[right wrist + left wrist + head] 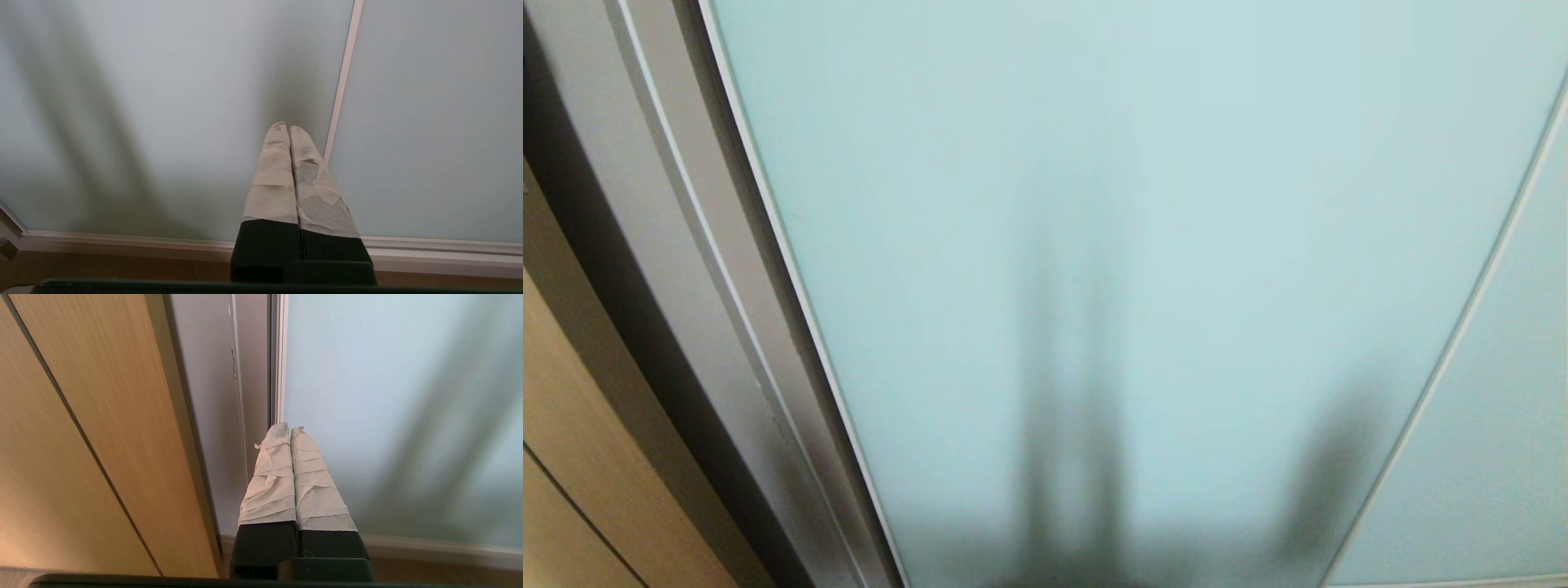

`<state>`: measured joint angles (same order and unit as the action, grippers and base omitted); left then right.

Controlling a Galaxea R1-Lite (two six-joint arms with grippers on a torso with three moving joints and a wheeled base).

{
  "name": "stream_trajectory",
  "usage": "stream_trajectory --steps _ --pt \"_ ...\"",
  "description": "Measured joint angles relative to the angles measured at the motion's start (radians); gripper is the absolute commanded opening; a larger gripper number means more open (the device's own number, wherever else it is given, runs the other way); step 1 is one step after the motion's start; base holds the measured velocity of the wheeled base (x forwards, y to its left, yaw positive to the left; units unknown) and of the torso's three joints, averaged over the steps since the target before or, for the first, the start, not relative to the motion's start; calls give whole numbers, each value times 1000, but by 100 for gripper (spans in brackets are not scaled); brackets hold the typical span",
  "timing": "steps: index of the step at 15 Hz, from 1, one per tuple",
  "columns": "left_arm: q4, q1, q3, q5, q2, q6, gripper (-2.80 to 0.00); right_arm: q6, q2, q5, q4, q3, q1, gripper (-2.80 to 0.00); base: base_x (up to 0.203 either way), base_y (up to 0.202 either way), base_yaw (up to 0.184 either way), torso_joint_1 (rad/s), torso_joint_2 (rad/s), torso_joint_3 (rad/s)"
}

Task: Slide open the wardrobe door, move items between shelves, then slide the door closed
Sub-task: Open the door

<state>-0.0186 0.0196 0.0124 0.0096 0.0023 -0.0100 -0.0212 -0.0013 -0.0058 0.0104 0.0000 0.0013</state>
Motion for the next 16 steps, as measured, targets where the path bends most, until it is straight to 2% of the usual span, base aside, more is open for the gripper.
stream_trajectory --steps 3,7,11,13,16 --pt "-11 0 134 10 23 -3 -280 0 0 0 0 0 0 -280 0 0 0 0 0 0" --pt "10 0 411 64 165 -6 -280 0 0 0 0 0 0 -280 0 0 0 0 0 0" --pt "40 2 544 106 306 -9 -280 0 0 0 0 0 0 -280 0 0 0 0 0 0" --pt "118 5 574 159 400 -6 -280 0 0 0 0 0 0 -280 0 0 0 0 0 0" --pt "389 9 586 251 606 -12 -280 0 0 0 0 0 0 -280 0 0 0 0 0 0"
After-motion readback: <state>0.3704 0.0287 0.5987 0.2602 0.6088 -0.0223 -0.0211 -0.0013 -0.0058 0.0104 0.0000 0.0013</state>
